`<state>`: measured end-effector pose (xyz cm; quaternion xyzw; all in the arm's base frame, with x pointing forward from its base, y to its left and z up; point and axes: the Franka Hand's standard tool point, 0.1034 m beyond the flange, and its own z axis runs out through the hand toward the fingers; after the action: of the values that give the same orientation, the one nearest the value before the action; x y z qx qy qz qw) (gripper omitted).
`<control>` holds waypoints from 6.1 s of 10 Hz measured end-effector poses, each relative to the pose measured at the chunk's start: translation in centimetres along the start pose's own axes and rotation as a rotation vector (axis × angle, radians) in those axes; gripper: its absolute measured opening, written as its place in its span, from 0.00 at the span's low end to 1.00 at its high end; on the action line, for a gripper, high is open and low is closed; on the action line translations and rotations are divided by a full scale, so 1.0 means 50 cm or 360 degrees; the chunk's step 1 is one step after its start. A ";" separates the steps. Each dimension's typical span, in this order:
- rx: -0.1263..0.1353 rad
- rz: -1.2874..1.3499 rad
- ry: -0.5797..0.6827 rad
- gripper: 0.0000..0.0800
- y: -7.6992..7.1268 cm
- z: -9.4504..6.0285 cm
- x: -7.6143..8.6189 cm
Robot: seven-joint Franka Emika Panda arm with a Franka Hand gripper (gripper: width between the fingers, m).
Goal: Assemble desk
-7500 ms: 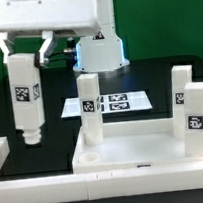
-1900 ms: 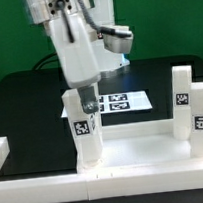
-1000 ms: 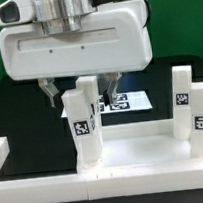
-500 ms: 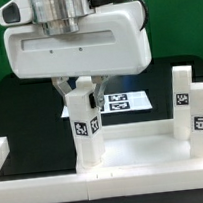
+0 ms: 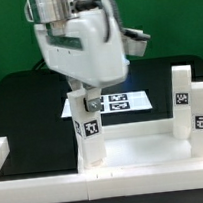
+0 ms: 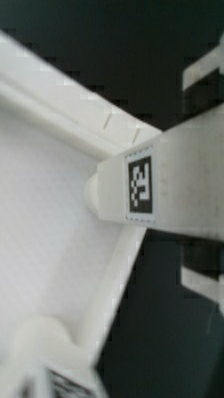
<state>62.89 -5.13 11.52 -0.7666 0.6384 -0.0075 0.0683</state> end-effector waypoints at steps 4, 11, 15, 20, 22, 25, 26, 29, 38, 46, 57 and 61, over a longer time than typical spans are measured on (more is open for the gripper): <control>0.0015 0.0384 -0.0013 0.36 -0.001 0.000 -0.001; 0.0064 0.0249 -0.0015 0.67 -0.012 0.011 -0.026; 0.0032 -0.0315 -0.0016 0.81 -0.011 0.013 -0.029; -0.0039 -0.1080 0.0025 0.81 -0.012 0.001 -0.005; -0.0038 -0.1076 0.0025 0.47 -0.012 0.001 -0.005; -0.0018 -0.0299 0.0016 0.36 -0.009 0.004 -0.001; 0.0025 0.0113 0.0004 0.36 -0.006 0.005 -0.007; 0.0058 0.0440 -0.0019 0.36 -0.004 0.006 -0.010; -0.0023 0.0247 -0.0150 0.69 -0.012 0.007 -0.027; -0.0075 -0.0935 0.0015 0.81 -0.024 -0.004 -0.012; 0.0034 0.0473 -0.0044 0.36 -0.007 -0.001 0.005; -0.0022 -0.0243 -0.0008 0.70 -0.007 0.002 -0.013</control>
Offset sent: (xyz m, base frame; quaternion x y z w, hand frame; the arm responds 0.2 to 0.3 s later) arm 0.0000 0.0000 0.0000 0.0000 0.0000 0.1938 0.9810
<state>63.11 -4.42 11.50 -0.8137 0.5778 -0.0063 0.0639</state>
